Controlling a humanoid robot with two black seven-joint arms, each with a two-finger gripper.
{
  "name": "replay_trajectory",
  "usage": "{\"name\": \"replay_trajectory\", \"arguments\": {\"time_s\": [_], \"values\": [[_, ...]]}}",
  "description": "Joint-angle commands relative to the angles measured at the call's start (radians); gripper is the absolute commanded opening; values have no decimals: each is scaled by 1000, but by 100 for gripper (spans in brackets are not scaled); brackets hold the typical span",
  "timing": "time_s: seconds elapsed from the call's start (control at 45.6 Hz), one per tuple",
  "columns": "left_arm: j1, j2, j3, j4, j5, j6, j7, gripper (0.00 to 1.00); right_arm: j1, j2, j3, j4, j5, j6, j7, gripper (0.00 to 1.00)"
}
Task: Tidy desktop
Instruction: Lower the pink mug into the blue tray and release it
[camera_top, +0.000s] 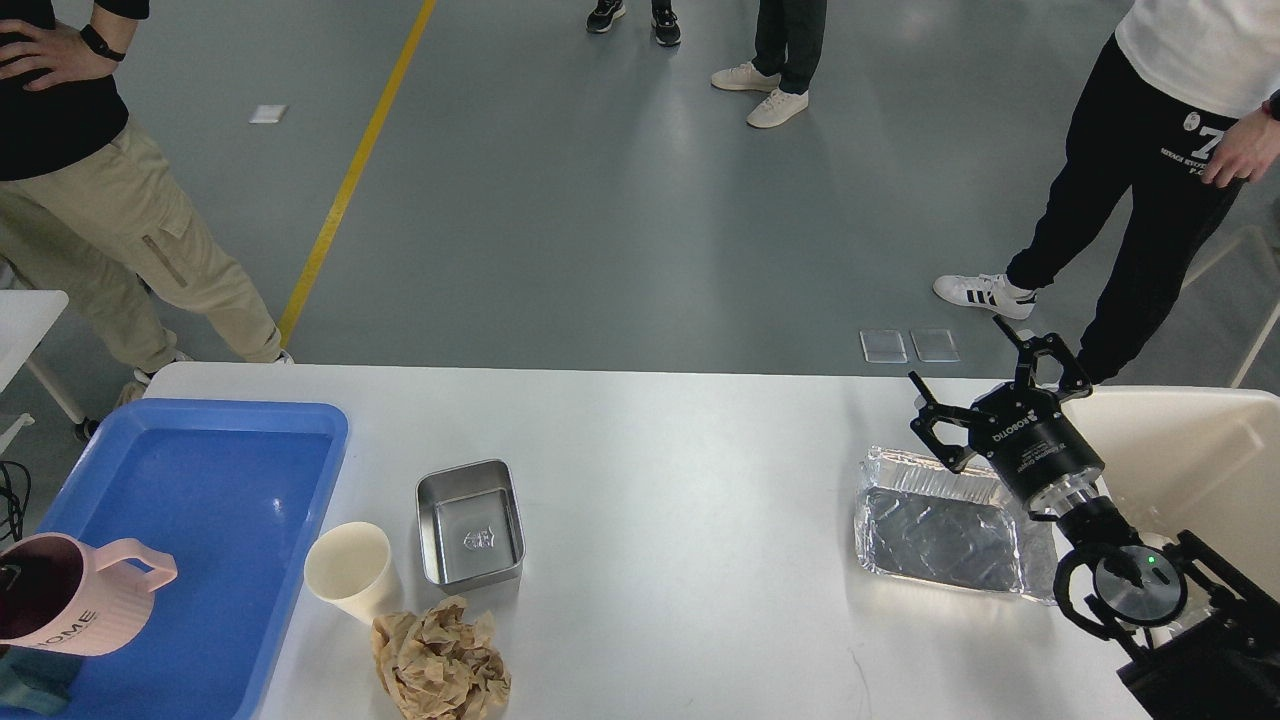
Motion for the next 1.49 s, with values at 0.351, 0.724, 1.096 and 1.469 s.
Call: {"name": "replay_trajectory", "arguments": {"time_s": [0.351,0.724,1.096,1.469], "values": [[74,-185,-3,170,6,66,1,4,-2,-4,-2,-3,0,0,0,100],[127,-214,-1,213,8,106,0,4,-5,0,-6,-3,0,-1,0,100],[144,-221,-3,216,4,107,1,6,-5,-1,-8,-3,0,0,0,100],[145,-271,-15,253,-3,107,3,14,-6,-1,-6,0,0,-1,0,100]]}}
